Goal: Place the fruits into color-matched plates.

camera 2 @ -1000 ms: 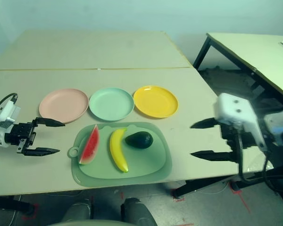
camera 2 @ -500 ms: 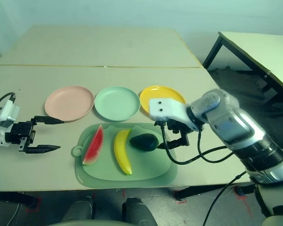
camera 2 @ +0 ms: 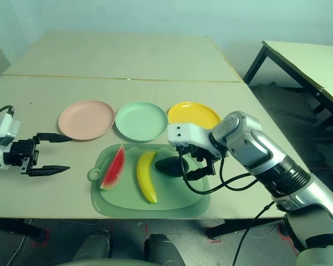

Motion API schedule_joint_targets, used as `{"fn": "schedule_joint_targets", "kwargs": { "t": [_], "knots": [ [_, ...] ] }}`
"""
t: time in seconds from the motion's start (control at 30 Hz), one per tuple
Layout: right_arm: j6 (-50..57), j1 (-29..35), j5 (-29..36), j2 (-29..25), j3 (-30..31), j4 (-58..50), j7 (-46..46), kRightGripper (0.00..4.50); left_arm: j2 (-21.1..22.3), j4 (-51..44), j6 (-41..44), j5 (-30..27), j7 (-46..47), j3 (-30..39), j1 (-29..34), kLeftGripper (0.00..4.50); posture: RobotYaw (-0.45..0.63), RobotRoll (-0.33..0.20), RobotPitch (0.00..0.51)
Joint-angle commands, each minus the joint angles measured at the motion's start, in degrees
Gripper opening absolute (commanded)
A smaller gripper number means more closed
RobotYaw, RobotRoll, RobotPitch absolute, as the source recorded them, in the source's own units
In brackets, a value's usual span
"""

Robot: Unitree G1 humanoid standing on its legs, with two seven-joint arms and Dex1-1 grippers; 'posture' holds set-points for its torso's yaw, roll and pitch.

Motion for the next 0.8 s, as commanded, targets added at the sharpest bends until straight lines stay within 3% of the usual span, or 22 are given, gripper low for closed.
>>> {"fn": "schedule_joint_targets", "kwargs": {
  "t": [0.03,0.73,0.8],
  "knots": [
    [0.3,0.88,-1.3,0.49,0.22,-0.48,-1.43,4.5,-0.31,0.02,-0.03,0.59,0.41,-0.51,-0.41,4.47,0.09,0.0,0.036],
    [-0.29,-1.15,-5.35,6.59,1.06,5.65,-4.33,4.5,0.2,-0.74,-0.33,0.47,0.21,-0.1,0.77,4.47,0.1,0.0,0.035],
    [-1.89,-0.97,-6.3,6.04,1.4,6.09,-4.32,4.11,-0.22,0.18,-0.29,0.12,1.05,0.59,0.18,4.5,0.1,0.0,0.037]
  ]
}}
